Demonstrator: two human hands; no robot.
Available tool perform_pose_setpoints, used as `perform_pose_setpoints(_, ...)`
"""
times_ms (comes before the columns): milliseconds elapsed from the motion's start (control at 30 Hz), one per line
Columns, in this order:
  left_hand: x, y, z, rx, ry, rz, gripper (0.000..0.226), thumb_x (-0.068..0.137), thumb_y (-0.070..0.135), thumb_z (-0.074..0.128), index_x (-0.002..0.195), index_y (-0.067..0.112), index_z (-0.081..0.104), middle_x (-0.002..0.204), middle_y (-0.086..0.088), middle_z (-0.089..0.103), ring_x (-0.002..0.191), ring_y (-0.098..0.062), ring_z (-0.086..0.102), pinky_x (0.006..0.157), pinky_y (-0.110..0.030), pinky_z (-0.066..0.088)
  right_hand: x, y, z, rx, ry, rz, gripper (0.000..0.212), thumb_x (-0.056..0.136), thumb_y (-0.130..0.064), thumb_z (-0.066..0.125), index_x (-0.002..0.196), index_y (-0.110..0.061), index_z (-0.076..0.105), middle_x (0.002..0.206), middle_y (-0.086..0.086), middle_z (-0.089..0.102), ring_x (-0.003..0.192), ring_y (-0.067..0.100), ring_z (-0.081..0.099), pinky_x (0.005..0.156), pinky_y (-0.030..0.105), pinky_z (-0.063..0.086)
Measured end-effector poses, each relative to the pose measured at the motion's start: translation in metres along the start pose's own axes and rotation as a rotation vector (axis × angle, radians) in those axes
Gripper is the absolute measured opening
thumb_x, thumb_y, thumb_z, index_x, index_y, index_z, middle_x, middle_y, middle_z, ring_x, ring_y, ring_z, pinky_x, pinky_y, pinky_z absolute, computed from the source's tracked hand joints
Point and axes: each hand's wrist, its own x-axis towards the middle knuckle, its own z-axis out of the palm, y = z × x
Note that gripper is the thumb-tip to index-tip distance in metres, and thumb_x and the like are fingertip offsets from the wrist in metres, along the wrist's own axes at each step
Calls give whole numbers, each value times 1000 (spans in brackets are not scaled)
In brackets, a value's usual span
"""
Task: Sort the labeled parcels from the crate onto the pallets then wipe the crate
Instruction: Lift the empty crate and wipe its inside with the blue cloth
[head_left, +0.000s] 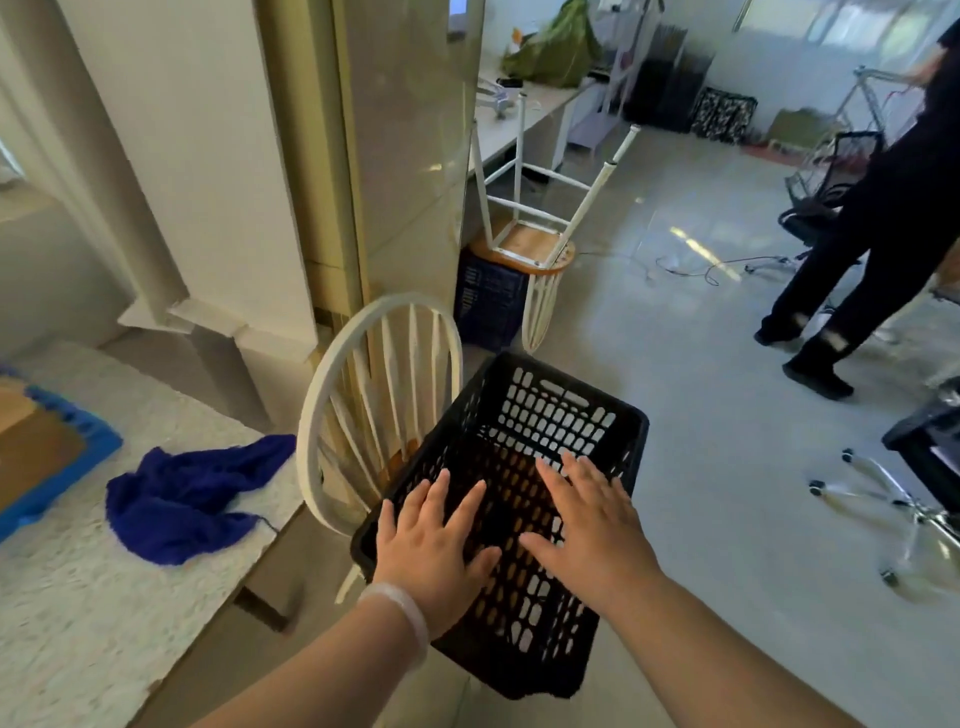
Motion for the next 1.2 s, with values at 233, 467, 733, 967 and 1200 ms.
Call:
perform_pose_setpoints(233,33,4,16,-37,-79,-142,80,74,77,0,148,49,-12,162,6,-15,149,-20,-11,118,-49,-10,71,41,13,0,-124,-93,83,91,-64,43,152,-40,-7,163,-4,-8,149,15,-11,120,42,-6)
perform_pose_setpoints(467,52,34,60,-173,-75,-552,71,93,68,29,150,48,-7,162,5,-16,149,-22,-12,121,-46,-3,171,98,24,-98,-299,-275,83,92,-63,44,155,-34,-1,164,1,-5,150,21,-4,121,45,1)
perform_pose_setpoints(733,57,102,117,-376,11,-1035,69,93,66,30,152,45,1,162,5,-15,149,-21,-13,122,-40,3,272,171,22,-299,-324,-390,85,90,-62,48,155,-32,3,164,1,-2,150,22,0,121,47,10)
perform_pose_setpoints(967,59,109,130,-444,96,-1283,78,92,62,41,152,42,-4,161,1,-17,149,-26,-6,121,-43,8,315,196,26,-232,-363,-347,89,90,-55,54,155,-30,-2,164,2,-3,150,24,-1,120,45,6)
perform_pose_setpoints(1200,72,106,154,-545,109,-1380,88,90,45,60,154,36,1,159,0,-23,149,-31,2,121,-45,15,340,212,42,-193,-492,-372,100,88,-37,66,154,-29,-8,163,-4,-11,149,25,10,118,48,22)
